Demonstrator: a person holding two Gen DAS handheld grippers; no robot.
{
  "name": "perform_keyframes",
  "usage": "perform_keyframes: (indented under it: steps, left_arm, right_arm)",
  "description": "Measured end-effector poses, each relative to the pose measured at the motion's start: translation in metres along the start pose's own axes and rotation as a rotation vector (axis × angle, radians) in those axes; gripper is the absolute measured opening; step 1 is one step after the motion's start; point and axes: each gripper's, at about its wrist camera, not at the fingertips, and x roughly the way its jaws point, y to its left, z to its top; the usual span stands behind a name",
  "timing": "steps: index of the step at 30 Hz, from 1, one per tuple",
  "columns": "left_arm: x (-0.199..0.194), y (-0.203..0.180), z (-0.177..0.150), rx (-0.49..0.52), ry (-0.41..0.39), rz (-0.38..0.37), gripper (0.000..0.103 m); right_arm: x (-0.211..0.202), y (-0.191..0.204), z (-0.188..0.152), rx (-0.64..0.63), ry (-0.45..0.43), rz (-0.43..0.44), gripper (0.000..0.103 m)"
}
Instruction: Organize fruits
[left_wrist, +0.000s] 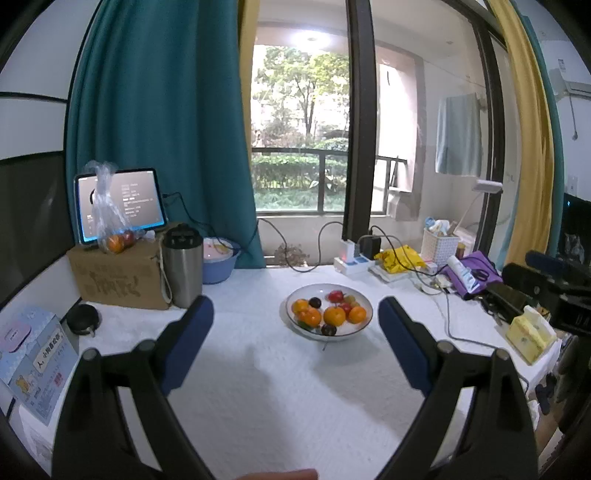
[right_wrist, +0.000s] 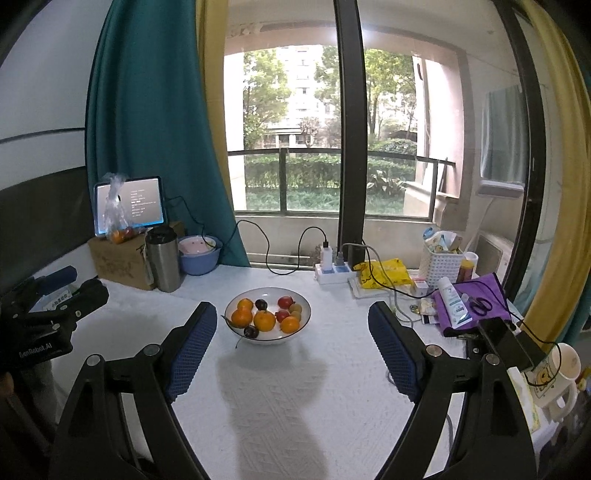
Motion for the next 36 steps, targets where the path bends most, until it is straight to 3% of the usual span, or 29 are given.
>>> perform_keyframes:
  steps: [36]
  left_arm:
    - [-0.0012, -0.0064, -0.0001, 0.001, 0.006, -0.021, 0.092]
  right_arm:
    - [0.0018, -0.0011, -0.0027, 0.007, 0.007, 0.005, 0.087]
